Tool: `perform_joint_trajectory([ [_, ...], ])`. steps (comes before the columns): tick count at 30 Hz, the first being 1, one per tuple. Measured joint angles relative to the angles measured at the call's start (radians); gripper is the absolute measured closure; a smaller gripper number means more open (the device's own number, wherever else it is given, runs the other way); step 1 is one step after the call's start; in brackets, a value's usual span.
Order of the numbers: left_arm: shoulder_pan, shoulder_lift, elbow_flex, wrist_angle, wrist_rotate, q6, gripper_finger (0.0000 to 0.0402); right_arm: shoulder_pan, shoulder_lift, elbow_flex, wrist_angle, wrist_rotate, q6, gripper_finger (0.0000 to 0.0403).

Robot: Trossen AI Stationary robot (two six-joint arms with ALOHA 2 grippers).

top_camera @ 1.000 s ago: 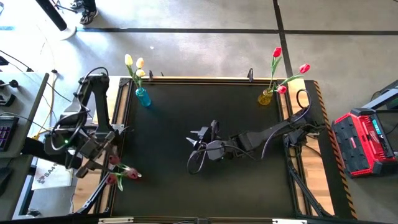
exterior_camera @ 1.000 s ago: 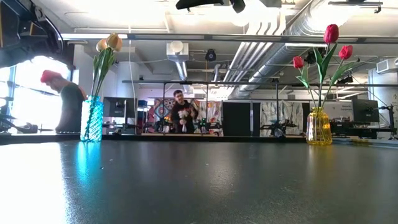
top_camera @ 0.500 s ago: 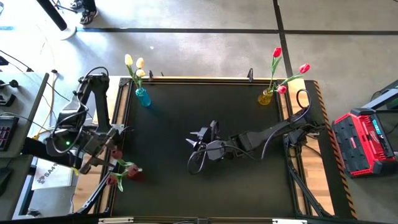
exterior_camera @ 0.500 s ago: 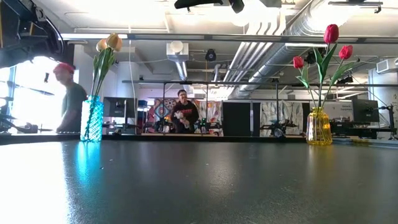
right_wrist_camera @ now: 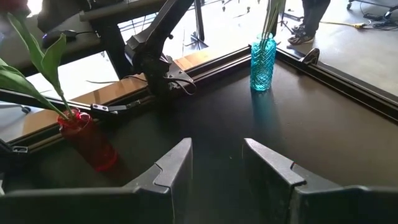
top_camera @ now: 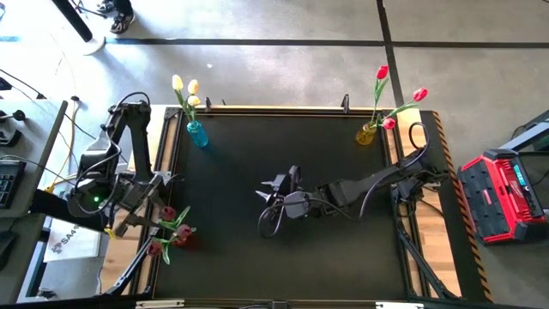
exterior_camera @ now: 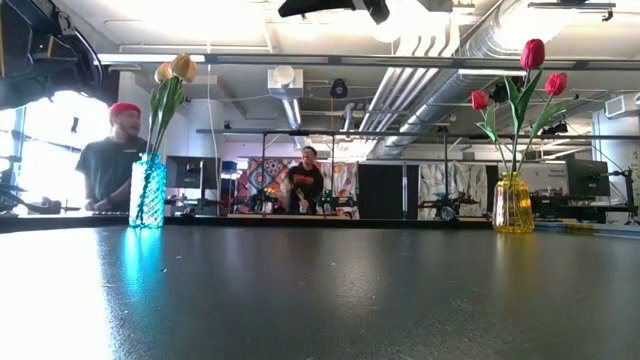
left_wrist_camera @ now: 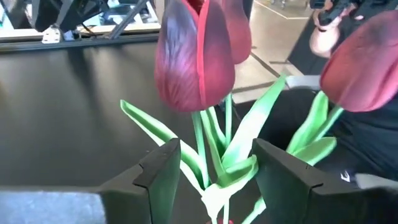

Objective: Sort flowers into vase by color
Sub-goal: Put the dark red tulip into the red vase, then return to Home Position

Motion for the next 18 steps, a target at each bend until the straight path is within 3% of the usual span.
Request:
perform_joint_trajectory([
  [10,0.000,0.000,0.174,-0.225,0.061,-0.033,0.0213,-0.001,0.000,0.000,-0.001,-0.011,-0.007,0.0273],
  [18,0.009,0.005,0.303,-0.521,-0.081,-0.218,0.0227,-0.001,-0.029,0.000,-0.038,0.024,-0.060,0.0273],
])
